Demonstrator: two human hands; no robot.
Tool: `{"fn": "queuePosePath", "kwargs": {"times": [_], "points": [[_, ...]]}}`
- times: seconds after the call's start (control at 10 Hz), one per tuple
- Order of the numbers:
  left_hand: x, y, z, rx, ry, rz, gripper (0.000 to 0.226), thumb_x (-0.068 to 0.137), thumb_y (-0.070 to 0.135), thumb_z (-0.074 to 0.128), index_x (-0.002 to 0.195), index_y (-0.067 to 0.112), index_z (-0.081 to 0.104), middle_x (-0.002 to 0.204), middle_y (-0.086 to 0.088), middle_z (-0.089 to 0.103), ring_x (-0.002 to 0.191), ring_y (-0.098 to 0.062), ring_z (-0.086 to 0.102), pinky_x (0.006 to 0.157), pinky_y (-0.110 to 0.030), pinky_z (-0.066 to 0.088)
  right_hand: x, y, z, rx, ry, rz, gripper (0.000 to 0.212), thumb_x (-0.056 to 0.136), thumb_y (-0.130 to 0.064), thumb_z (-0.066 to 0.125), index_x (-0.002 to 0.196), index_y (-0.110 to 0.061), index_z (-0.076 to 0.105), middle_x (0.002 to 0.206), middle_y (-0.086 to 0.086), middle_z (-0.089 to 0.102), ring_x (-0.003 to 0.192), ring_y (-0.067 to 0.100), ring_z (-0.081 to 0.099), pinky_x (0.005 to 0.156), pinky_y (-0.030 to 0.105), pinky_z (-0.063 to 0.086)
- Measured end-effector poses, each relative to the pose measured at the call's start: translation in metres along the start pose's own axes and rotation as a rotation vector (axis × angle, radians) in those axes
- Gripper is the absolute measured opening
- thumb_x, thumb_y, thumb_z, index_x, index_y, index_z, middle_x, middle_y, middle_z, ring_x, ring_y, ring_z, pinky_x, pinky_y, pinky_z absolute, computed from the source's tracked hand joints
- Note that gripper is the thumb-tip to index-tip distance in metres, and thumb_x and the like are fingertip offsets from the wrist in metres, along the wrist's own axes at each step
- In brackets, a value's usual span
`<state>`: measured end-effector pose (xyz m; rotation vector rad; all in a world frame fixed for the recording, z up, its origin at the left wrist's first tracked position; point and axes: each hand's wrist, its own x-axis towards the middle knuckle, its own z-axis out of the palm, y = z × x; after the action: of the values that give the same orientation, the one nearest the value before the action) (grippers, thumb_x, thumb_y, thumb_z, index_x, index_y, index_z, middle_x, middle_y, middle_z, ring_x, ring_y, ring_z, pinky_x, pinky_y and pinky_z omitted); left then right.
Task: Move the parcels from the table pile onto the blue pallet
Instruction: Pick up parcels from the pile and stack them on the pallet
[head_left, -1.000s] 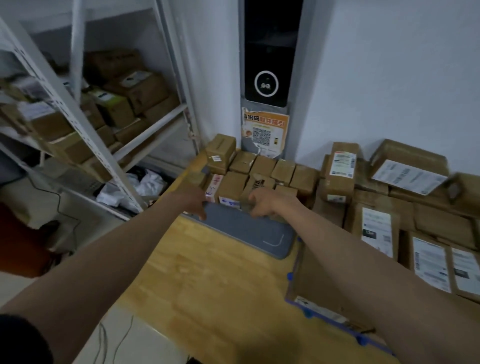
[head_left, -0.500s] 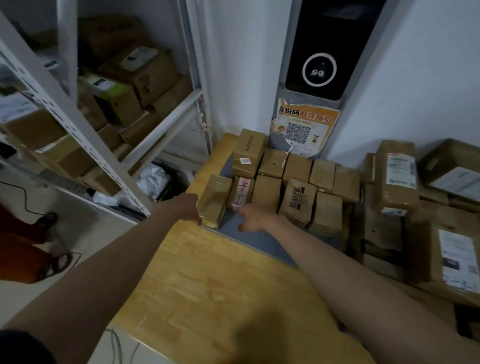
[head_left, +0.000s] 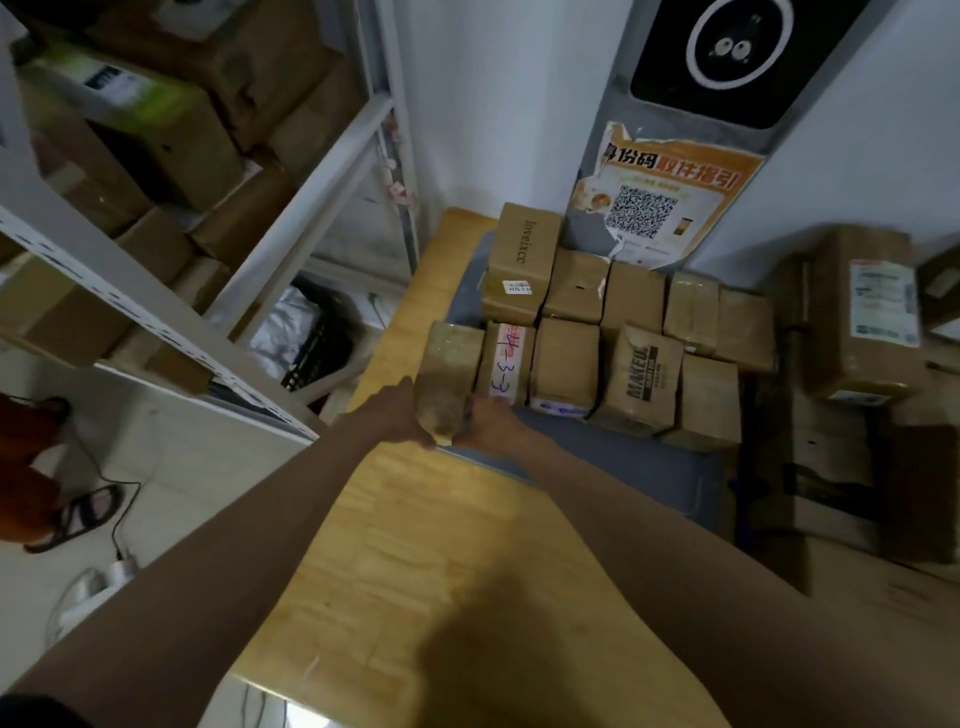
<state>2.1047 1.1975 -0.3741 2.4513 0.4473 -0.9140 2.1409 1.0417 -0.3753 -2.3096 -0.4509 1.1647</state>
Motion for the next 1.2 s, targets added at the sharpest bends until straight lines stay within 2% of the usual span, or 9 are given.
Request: {"fn": "queuePosePath", "kwargs": {"times": [0.1,0.2,0.3,0.5,0.7,0.8,0.9,1.0,1.2], "points": [[0.001,0.000,0.004,-0.009,0.011,0.019,0.103,0.064,0.031,0.091,0.143,0.008,0.030,0.141,-0.012,0.044,0.127,-0.031,0.046,0.098,-0.043,0.046,0.003,0.003,0.005,-0.137,0.089,0.056,0.059,0.086,-0.017,0.069,0.137,-0.001,0.044,0.128,0.017,0.053,0.123,0.034,0.051,0.095,0.036,0.043],[-0.009,-0.002,0.010,-0.019,0.030,0.006,0.096,0.064,0.031,0.090,0.136,0.005,0.033,0.134,-0.012,0.047,0.121,-0.031,0.050,0.089,-0.039,0.049,-0.007,-0.001,0.010,-0.021,0.075,0.054,0.055,0.081,-0.005,0.071,0.133,-0.004,0.050,0.125,0.015,0.061,0.111,0.031,0.061,0.090,0.040,0.052],[-0.028,-0.002,0.013,-0.019,0.023,-0.009,0.089,0.066,0.031,0.089,0.131,0.004,0.034,0.129,-0.014,0.048,0.117,-0.031,0.051,0.078,-0.035,0.046,-0.024,-0.002,0.013,0.037,0.061,0.031,0.051,0.081,-0.002,0.070,0.129,-0.007,0.053,0.119,0.013,0.064,0.092,0.025,0.065,0.072,0.036,0.055],[-0.082,0.018,0.014,0.059,0.040,-0.003,0.080,0.072,0.033,0.086,0.128,0.005,0.037,0.124,-0.012,0.050,0.113,-0.030,0.053,0.068,-0.028,0.041,-0.077,0.001,0.021,0.011,0.029,-0.026,0.049,0.084,-0.015,0.070,0.131,-0.014,0.055,0.119,0.010,0.064,0.102,0.026,0.063,0.081,0.039,0.054],[-0.137,0.054,0.034,0.086,0.089,-0.001,0.087,0.073,0.029,0.085,0.137,0.002,0.032,0.129,-0.015,0.053,0.116,-0.031,0.054,0.077,-0.033,0.044,-0.135,0.021,0.026,0.136,0.056,-0.010,0.049,0.085,-0.011,0.071,0.130,-0.010,0.052,0.109,0.013,0.065,0.085,0.025,0.064,0.067,0.035,0.051],[-0.166,0.070,0.051,0.155,0.115,0.016,0.084,0.076,0.030,0.083,0.140,0.004,0.036,0.137,-0.013,0.050,0.122,-0.029,0.052,0.086,-0.034,0.047,-0.167,0.031,0.031,0.145,0.080,-0.032,0.046,0.083,-0.006,0.069,0.125,-0.009,0.050,0.115,0.020,0.064,0.092,0.030,0.064,0.074,0.039,0.053],[-0.192,0.086,0.071,0.170,0.125,0.082,0.101,0.079,0.028,0.081,0.154,0.010,0.016,0.151,-0.010,0.036,0.133,-0.029,0.043,0.100,-0.041,0.045,-0.199,0.046,0.034,0.136,0.094,-0.040,0.039,0.085,-0.005,0.067,0.120,-0.009,0.048,0.120,0.021,0.060,0.107,0.034,0.063,0.089,0.047,0.053],[-0.218,0.103,0.094,0.193,0.127,0.086,0.074,0.079,0.027,0.080,0.141,0.010,0.043,0.134,-0.011,0.054,0.119,-0.028,0.054,0.094,-0.039,0.049,-0.233,0.065,0.037,0.166,0.094,-0.041,0.043,0.087,-0.006,0.065,0.125,-0.007,0.045,0.119,0.020,0.059,0.102,0.032,0.063,0.083,0.042,0.055],[-0.256,0.147,0.147,0.129,0.236,0.165,0.052,0.071,0.025,0.084,0.116,0.010,0.063,0.112,-0.011,0.066,0.102,-0.027,0.062,0.081,-0.039,0.051,-0.302,0.116,0.042,0.195,0.195,-0.072,0.070,0.086,-0.013,0.067,0.143,-0.012,0.027,0.113,0.012,0.053,0.088,0.025,0.056,0.057,0.028,0.046]]}}
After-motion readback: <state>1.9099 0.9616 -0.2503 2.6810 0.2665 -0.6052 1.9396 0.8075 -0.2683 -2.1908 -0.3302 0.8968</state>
